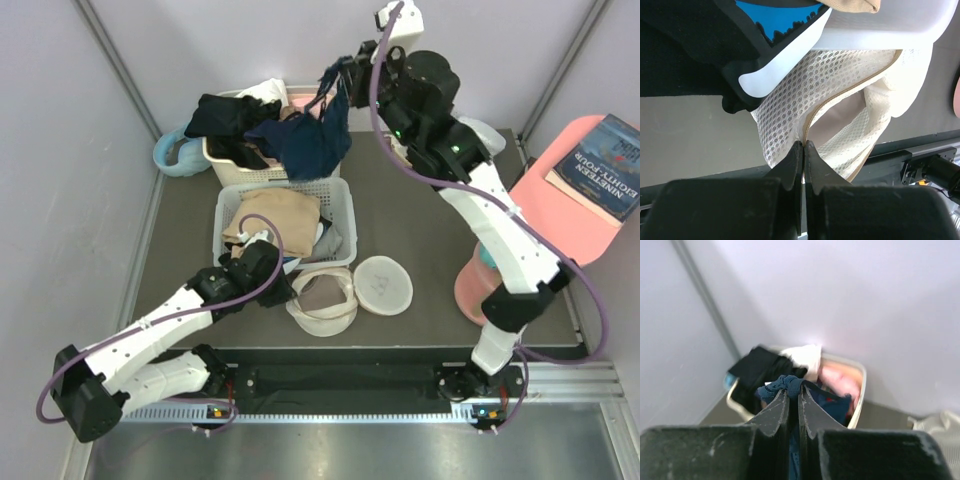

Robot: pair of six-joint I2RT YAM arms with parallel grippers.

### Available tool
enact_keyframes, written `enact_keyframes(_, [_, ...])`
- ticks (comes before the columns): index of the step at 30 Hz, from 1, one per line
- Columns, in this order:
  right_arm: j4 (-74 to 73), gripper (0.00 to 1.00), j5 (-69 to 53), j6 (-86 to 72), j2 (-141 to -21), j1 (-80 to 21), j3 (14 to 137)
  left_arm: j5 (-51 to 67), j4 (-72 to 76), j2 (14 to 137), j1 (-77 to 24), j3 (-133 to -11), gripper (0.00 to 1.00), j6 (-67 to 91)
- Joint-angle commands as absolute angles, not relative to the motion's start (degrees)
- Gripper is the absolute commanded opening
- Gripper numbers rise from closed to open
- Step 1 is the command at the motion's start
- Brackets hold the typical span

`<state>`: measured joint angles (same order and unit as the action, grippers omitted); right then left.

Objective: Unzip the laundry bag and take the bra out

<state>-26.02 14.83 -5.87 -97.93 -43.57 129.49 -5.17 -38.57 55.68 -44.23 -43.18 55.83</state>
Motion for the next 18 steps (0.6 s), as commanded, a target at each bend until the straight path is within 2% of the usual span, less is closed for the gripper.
enact_keyframes(1, [-2.41, 0.00, 12.66, -3.25, -104.58, -39.47, 131.22, -5.53, -36.39, 56.42, -43.95, -45.96, 0.00, 54.58])
enact_keyframes(5, [13.77, 0.00, 12.39, -4.30, -114.83, -37.97, 132.97, -5.10, -35.86, 57.13, -43.86, -46.41, 0.00, 54.40])
enact_keyframes(8, [12.92, 0.00, 10.64, -7.98, -125.02, -36.30, 144.29, -4.49, -35.95, 57.92, -43.86, -46.50, 0.00, 54.58])
enact_keyframes(13, [18.45, 0.00, 10.90, -7.82, -128.32, -35.77, 141.51, -4.31, -36.47, 58.10, -43.77, -46.23, 0.00, 55.02])
enact_keyframes(18, [17.41, 0.00, 9.58, -10.01, -131.65, -34.81, 141.68, -3.69, -37.09, 58.09, -43.59, -45.53, 0.00, 55.46])
